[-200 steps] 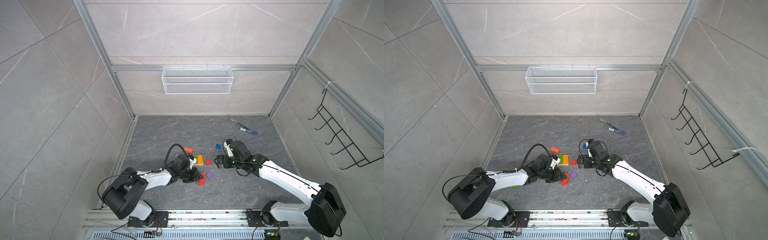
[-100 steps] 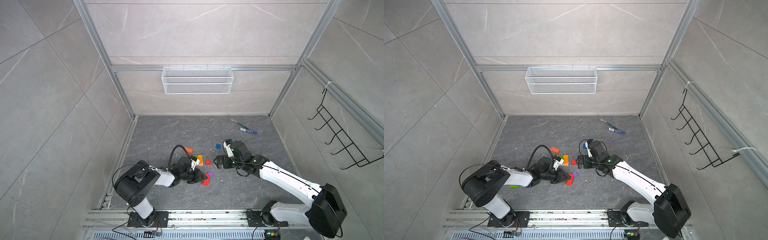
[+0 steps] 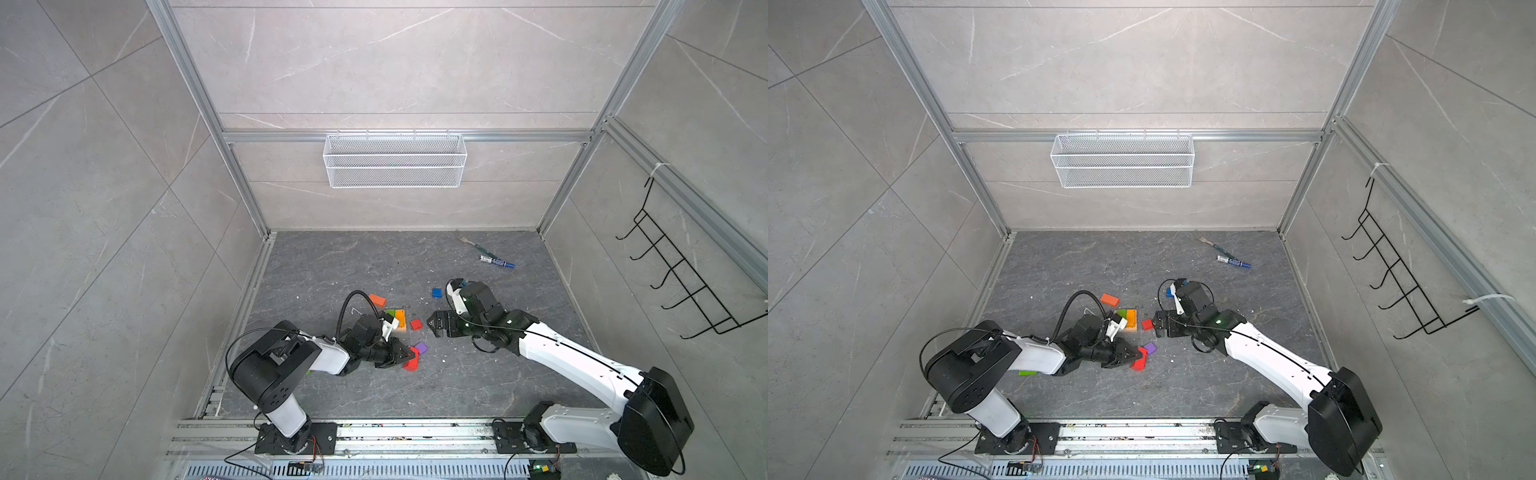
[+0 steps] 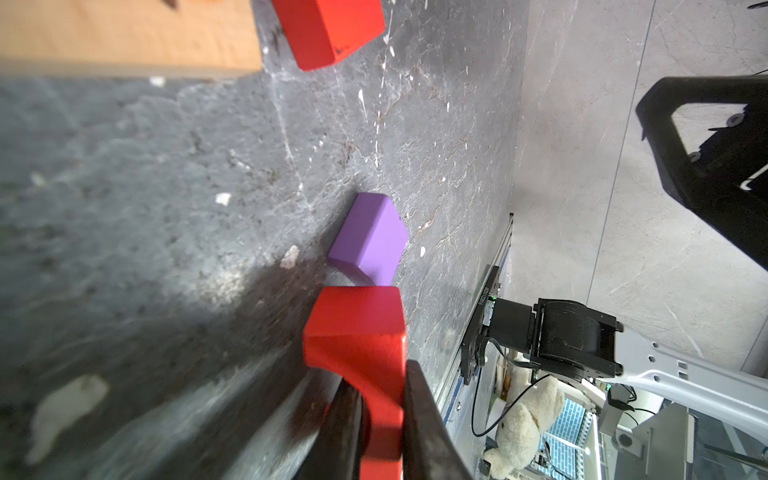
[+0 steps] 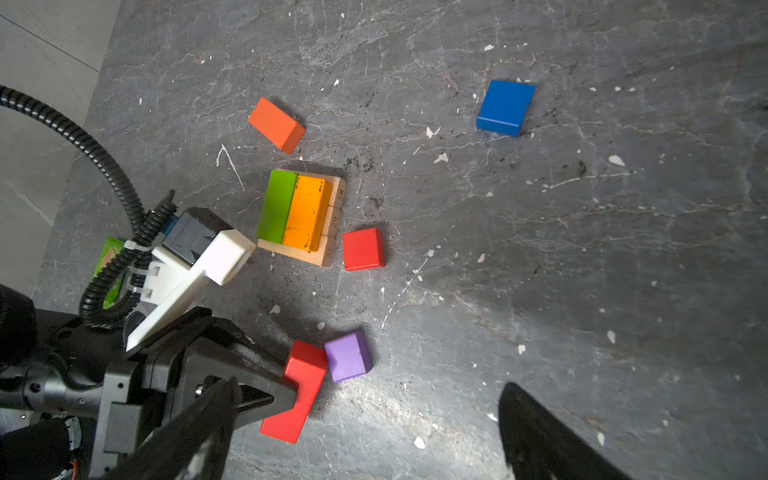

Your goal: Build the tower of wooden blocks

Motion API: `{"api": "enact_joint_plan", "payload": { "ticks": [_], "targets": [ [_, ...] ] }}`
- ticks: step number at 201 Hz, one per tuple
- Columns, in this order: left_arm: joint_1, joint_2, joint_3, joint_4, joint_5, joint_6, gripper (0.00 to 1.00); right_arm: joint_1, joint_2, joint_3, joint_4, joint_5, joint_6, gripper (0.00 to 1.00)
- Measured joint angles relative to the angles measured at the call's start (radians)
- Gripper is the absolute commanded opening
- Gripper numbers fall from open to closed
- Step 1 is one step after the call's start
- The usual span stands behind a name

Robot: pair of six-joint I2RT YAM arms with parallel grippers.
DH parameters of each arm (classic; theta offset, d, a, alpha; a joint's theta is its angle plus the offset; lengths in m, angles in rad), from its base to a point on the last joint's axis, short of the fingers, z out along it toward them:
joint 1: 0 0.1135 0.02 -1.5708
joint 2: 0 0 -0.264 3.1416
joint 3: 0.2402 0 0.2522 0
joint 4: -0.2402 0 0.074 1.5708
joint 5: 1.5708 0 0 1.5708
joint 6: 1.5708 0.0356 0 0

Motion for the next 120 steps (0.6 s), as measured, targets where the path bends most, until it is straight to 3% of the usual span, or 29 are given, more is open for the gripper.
{"api": "enact_joint_plan", "payload": {
  "ticks": [77,94,120],
  "targets": [
    [0.0,-0.007,0.002,-0.052,-0.023,0.003,0.37,0.0,0.0,0.001,-0.008,-0.005,-0.028,0.99],
    [0.0,-0.028,0.002,-0.092,-0.037,0.007,0.47,0.0,0.0,0.006,-0.023,-0.013,-0.054,0.99],
    [0.0,-0.085,0.004,-0.181,-0.074,0.02,0.52,0.0,0.005,0.04,-0.064,-0.015,-0.111,0.99]
  ]
}}
